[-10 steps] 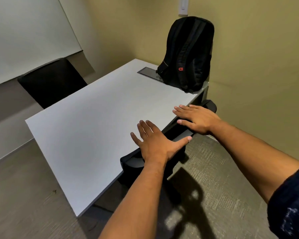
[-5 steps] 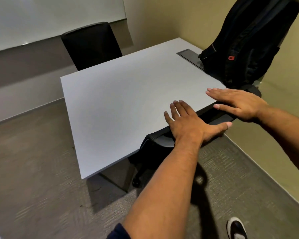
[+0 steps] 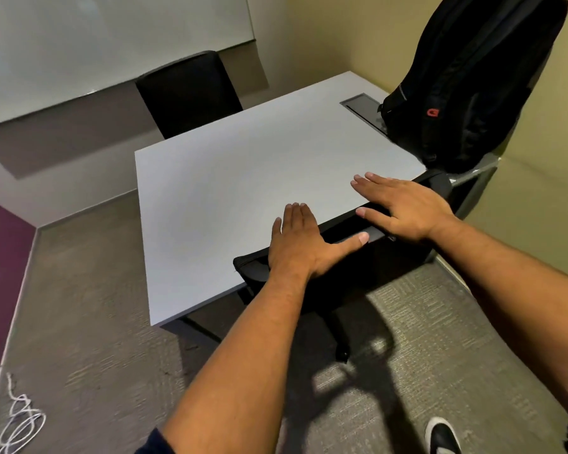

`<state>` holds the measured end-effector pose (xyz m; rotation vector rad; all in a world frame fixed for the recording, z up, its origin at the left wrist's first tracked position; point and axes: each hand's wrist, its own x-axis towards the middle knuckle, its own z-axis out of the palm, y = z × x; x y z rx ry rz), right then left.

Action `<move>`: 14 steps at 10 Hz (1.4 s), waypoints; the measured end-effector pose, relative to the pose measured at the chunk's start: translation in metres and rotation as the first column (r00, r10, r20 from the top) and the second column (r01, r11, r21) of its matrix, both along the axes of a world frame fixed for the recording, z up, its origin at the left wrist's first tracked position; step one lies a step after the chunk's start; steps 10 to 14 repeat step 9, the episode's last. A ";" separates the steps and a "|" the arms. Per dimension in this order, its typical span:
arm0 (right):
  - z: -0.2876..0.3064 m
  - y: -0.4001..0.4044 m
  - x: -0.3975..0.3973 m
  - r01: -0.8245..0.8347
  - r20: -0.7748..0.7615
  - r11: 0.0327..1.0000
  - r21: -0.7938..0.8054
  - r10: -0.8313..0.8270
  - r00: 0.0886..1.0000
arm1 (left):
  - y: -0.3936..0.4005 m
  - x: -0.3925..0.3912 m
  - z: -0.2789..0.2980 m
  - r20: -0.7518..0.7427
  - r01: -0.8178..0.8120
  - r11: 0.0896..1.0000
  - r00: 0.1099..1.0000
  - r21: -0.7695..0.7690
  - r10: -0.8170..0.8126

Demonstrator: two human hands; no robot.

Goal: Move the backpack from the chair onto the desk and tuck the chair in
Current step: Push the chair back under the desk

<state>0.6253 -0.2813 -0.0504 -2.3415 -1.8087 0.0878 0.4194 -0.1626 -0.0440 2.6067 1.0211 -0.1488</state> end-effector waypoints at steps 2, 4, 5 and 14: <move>0.002 0.003 0.000 0.020 0.051 0.999 -0.041 -0.018 0.999 | -0.007 -0.006 0.003 0.037 -0.027 0.992 0.999 0.120 0.023; 0.002 0.006 0.003 0.081 0.107 0.992 -0.092 -0.071 0.992 | -0.016 -0.010 0.005 0.065 -0.044 0.970 0.997 0.241 0.030; 0.003 0.004 -0.003 0.128 0.108 0.988 -0.089 -0.118 0.987 | -0.020 -0.017 0.004 0.081 -0.043 0.966 0.996 0.256 0.023; 0.110 0.030 -0.015 -0.017 0.357 0.936 0.353 -0.118 0.927 | 0.023 -0.055 0.098 0.209 -0.125 0.751 0.978 0.648 -0.018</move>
